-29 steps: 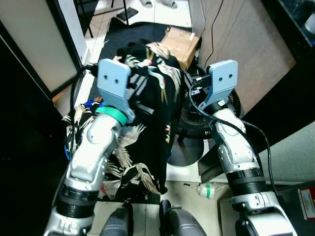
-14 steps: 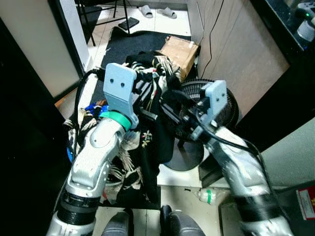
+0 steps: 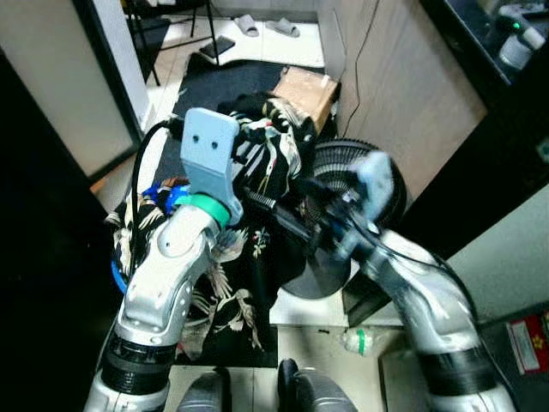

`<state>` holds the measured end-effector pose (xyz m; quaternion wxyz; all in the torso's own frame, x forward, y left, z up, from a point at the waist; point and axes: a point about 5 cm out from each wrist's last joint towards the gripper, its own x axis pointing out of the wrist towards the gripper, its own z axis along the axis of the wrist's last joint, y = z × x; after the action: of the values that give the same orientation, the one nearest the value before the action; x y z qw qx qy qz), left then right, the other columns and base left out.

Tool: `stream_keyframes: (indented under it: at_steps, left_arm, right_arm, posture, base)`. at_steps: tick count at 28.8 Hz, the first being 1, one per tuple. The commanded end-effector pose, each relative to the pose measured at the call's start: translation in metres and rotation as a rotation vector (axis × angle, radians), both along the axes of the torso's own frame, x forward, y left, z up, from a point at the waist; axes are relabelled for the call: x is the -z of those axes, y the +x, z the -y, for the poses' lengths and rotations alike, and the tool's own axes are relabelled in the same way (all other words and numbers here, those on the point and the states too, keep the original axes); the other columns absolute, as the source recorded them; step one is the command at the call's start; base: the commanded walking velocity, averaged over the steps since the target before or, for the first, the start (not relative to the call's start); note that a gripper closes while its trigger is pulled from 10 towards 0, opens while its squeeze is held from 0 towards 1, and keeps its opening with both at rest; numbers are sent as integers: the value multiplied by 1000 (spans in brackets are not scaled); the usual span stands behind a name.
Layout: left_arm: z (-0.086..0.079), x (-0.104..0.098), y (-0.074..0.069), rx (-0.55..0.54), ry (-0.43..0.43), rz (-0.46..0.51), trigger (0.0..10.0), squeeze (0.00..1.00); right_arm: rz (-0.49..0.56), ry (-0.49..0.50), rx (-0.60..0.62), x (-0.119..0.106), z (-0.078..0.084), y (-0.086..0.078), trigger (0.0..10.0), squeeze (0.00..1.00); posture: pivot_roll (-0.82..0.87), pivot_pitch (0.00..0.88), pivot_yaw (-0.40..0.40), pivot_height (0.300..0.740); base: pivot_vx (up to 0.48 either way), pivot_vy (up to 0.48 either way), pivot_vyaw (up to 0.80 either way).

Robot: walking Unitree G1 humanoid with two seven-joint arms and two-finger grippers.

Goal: Clothes washing

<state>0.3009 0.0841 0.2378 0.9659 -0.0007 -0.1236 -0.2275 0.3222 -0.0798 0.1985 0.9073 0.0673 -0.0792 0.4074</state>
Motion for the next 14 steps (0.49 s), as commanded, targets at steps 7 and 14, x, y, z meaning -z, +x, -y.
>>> stream_keyframes:
  at_steps: [7, 14]
  left_arm:
    - [0, -6, -1, -11, -4, 13, 10000, 0]
    - [-3, -7, 0, -35, -6, 14, 10000, 0]
  right_arm:
    - [-44, 29, 131, -3, -11, 34, 10000, 0]
    - [-42, 68, 60, -13, -31, 40, 10000, 0]
  posture:
    - [15, 82, 19, 740]
    - [36, 82, 10, 740]
  base:
    - [0, 0, 0]
    - [0, 0, 0]
